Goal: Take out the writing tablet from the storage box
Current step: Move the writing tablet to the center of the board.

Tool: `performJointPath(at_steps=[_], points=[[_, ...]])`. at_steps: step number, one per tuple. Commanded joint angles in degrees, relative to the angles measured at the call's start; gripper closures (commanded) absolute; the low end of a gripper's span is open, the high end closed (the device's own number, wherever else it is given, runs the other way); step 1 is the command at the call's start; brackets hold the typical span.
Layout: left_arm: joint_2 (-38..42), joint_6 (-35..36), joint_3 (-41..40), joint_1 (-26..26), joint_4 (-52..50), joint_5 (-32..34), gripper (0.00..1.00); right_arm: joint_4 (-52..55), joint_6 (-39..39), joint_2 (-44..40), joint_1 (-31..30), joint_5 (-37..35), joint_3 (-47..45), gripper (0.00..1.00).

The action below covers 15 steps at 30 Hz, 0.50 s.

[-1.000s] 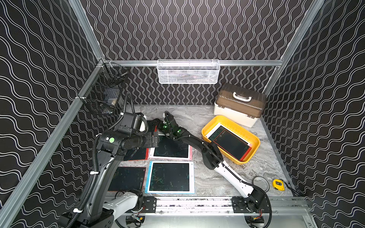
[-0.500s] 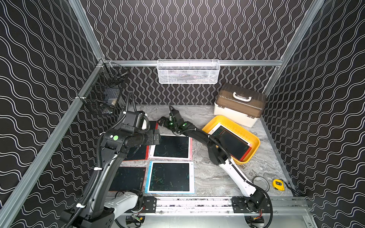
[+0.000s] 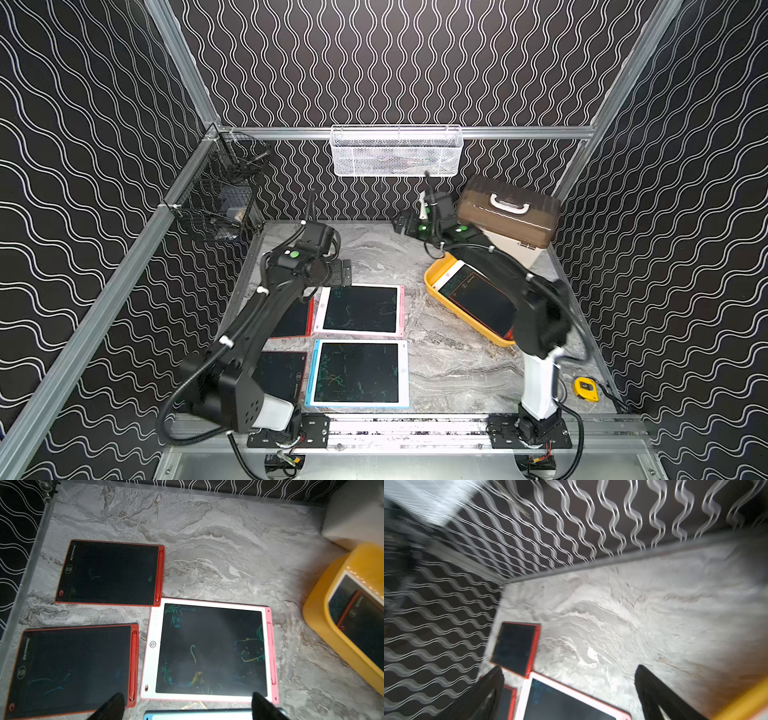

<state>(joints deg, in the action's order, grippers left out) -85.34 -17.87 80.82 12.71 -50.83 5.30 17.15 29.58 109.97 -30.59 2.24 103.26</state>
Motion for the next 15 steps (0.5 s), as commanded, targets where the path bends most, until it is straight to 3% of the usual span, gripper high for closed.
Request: performJointPath(at_steps=[1,6,15], points=[[-5.3,3.2,2.1,-0.1,6.0,4.1,0.01,1.9,-5.5,-6.1,0.7,0.1,-6.5,0.00],[-16.1,7.3,7.4,-0.3,6.5,7.6,0.01,1.5,-7.8,-15.5,2.1,0.0,-16.5,0.00],[-31.6,12.7,16.4,-4.4,6.7,12.9,0.01,5.9,-10.4,-23.6,4.2,-3.4,-23.8,0.00]])
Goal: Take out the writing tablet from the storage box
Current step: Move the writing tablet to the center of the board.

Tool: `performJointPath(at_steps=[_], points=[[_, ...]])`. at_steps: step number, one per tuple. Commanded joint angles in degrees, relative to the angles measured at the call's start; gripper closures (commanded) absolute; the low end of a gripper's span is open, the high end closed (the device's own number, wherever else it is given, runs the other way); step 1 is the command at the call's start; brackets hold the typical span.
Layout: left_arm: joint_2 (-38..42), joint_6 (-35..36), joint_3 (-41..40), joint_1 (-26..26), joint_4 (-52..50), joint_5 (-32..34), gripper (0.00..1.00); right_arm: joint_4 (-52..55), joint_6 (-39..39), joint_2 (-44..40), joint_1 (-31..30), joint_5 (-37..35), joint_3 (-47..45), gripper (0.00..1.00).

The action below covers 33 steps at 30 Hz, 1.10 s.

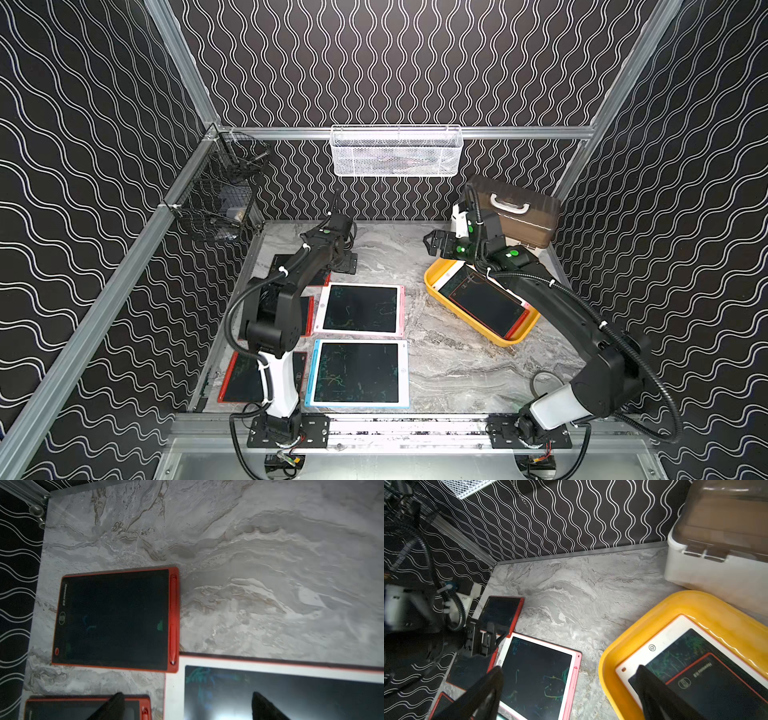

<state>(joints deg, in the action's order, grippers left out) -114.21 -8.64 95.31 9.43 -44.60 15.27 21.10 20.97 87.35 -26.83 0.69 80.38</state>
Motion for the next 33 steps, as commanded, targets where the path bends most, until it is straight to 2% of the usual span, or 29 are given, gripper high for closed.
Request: performJointPath(at_steps=[1,11,24,32,33], points=[[-4.1,4.3,2.5,-1.5,1.3,2.9,0.01,2.1,-1.7,-1.1,0.4,-1.9,-1.3,0.00],[-15.7,5.6,12.0,-4.6,1.0,0.7,0.01,1.9,-1.6,5.5,2.9,-1.8,2.9,0.00],[-14.2,5.7,3.6,-8.8,3.8,0.6,0.01,3.3,-0.8,14.1,3.8,0.7,10.2,0.00],[-14.0,5.6,3.0,-10.1,4.3,-0.7,0.01,4.0,-0.5,15.6,3.8,1.4,11.6,0.00],[-14.1,5.6,2.9,-11.9,4.3,-1.0,0.01,4.1,-0.4,15.7,3.9,1.4,11.7,0.00]])
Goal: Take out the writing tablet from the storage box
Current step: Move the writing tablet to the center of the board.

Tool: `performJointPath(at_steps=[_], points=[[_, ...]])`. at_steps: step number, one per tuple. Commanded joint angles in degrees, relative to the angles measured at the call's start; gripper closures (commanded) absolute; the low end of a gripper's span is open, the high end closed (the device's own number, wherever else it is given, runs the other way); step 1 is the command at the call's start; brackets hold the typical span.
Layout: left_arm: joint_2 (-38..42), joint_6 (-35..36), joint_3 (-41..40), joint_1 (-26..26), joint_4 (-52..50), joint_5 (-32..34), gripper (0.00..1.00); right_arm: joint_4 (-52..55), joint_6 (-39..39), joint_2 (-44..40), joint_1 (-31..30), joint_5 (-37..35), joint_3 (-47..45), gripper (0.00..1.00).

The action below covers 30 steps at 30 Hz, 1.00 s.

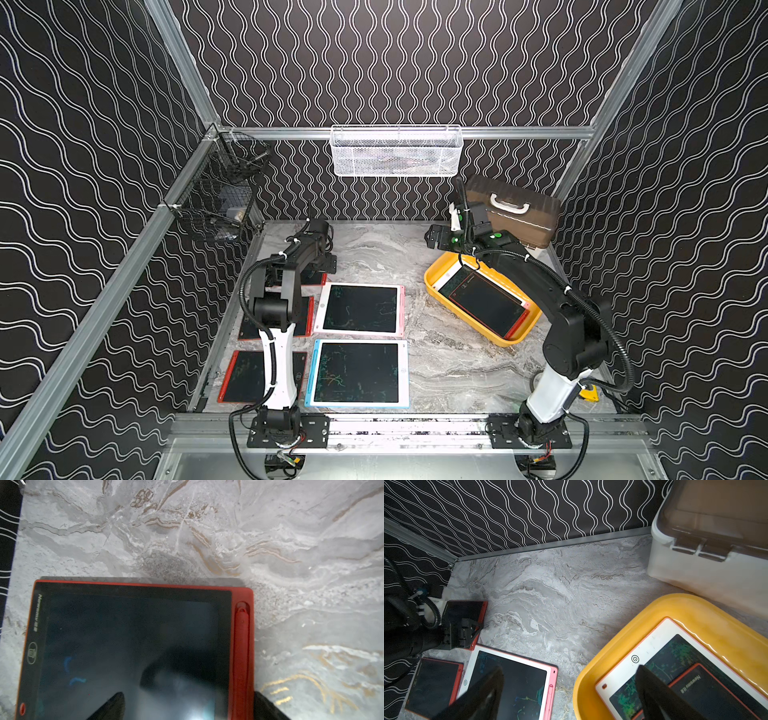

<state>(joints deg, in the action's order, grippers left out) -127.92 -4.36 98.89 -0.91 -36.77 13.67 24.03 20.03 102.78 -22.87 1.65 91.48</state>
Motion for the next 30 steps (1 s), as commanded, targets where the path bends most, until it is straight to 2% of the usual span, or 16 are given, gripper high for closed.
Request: performJointPath(at_steps=[1,16,22,26,30], points=[[-0.2,1.4,-0.6,-1.8,-3.5,0.4,0.01,1.3,0.6,0.2,-0.1,0.3,0.5,0.00],[2.6,-0.2,-2.7,-3.5,-3.1,-2.7,0.01,2.0,1.0,1.4,-0.1,0.4,1.4,0.00],[8.2,-2.3,-0.3,-3.2,-2.6,-10.9,0.01,3.3,1.7,-0.6,0.1,-3.2,0.4,0.00],[11.4,-3.4,3.7,-0.4,-2.5,-17.2,0.01,5.5,4.2,-3.9,1.3,-7.5,-2.2,0.00],[12.3,-4.0,9.9,7.5,-3.7,-21.8,0.01,8.4,7.6,-9.4,3.4,-11.8,-6.6,0.00]])
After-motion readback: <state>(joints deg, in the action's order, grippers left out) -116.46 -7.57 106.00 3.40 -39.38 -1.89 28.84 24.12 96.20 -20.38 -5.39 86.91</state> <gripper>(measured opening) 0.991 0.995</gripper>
